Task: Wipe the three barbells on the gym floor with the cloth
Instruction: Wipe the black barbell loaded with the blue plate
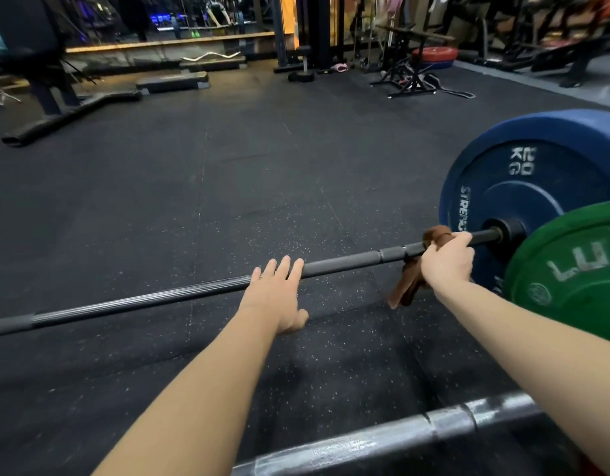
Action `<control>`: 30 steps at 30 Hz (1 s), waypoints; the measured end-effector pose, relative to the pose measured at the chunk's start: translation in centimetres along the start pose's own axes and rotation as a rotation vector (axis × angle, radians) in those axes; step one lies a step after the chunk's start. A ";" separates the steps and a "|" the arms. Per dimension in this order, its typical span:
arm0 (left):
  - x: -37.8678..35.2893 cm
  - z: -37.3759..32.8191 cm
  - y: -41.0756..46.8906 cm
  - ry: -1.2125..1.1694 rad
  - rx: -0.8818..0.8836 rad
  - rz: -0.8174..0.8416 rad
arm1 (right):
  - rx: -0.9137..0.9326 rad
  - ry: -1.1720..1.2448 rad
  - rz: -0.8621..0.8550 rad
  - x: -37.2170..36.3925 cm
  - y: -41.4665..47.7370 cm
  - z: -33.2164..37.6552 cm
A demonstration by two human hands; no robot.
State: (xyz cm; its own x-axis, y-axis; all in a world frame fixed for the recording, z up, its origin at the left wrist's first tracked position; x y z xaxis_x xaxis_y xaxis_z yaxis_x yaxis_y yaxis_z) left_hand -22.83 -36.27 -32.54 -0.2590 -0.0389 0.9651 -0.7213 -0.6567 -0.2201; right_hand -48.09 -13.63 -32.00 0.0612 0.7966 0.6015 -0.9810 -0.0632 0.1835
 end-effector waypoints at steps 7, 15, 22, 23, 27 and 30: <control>-0.1 0.0 -0.1 0.016 -0.002 -0.006 | -0.094 -0.097 -0.060 3.7 3.8 -2.6; -0.2 -0.1 0.4 0.015 0.015 -0.003 | 0.111 -0.106 0.069 0.7 -1.1 1.6; -0.1 -0.1 0.1 0.013 0.021 -0.023 | 0.349 -0.098 0.306 -3.6 -6.2 5.9; -0.1 -0.1 0.0 0.009 0.023 -0.022 | 0.352 -0.102 0.299 -3.4 -5.9 6.0; 0.0 -0.1 -0.2 0.002 0.020 -0.029 | 0.382 -0.194 0.226 -1.7 -3.9 5.5; -0.2 0.0 -0.4 0.017 0.011 -0.036 | 0.306 -0.246 0.120 0.5 -1.7 3.7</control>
State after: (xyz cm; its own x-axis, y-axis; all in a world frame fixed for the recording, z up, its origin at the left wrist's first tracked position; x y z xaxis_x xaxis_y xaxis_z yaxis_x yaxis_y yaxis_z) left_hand -22.51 -35.94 -32.61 -0.2441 -0.0028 0.9698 -0.7235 -0.6653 -0.1840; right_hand -45.70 -15.38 -29.18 0.0287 0.6073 0.7940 -0.8859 -0.3524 0.3016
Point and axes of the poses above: each hand's wrist, its own y-axis towards the middle knuckle, its own x-axis out of the back of the hand, z = x × y, the point moved 9 cm from there along y, towards the middle knuckle, and after that the axes turned 13 degrees about x, right-handed, at the moved point
